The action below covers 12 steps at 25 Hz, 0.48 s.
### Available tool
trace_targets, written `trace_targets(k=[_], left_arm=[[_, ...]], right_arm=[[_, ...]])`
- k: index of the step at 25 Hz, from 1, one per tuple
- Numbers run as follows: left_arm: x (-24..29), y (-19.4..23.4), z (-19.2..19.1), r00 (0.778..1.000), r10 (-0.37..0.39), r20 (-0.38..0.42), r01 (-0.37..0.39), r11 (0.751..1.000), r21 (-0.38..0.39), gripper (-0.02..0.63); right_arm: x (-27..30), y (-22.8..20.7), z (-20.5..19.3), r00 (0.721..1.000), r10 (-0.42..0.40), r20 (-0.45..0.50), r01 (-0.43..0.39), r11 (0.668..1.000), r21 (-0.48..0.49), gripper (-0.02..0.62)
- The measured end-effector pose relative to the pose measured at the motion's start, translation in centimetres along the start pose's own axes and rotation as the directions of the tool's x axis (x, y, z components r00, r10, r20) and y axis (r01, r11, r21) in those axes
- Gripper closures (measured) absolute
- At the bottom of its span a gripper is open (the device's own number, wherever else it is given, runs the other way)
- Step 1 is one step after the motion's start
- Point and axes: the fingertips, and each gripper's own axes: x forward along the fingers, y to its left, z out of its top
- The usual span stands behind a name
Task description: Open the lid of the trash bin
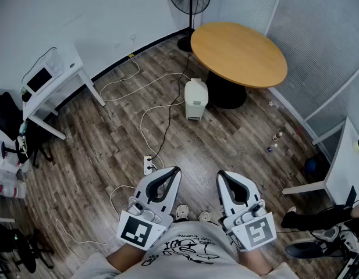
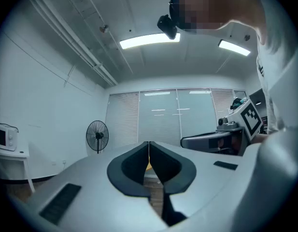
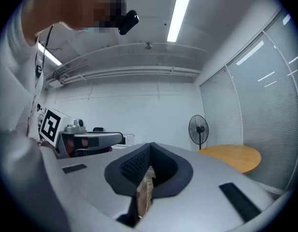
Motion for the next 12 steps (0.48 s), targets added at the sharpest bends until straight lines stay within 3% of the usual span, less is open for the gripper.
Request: trace_targets(k=[5,12], left_arm=[[0.14,-0.19,0.15,1.000,-0.019,0.003,0.019,1.000,0.011,0.584],[0.08,0.15,0.24,0.999,-0.035,0.001,0.035,0.999,0.014,0.584]], right_arm=[[0.02,0.24,0.21,1.000,0.000,-0.001,0.000,1.000,-0.005,0.589],[0.15,-0.56,0.40,0.998,-0.061,0.020,0.061,0.998,0.007,0.588]])
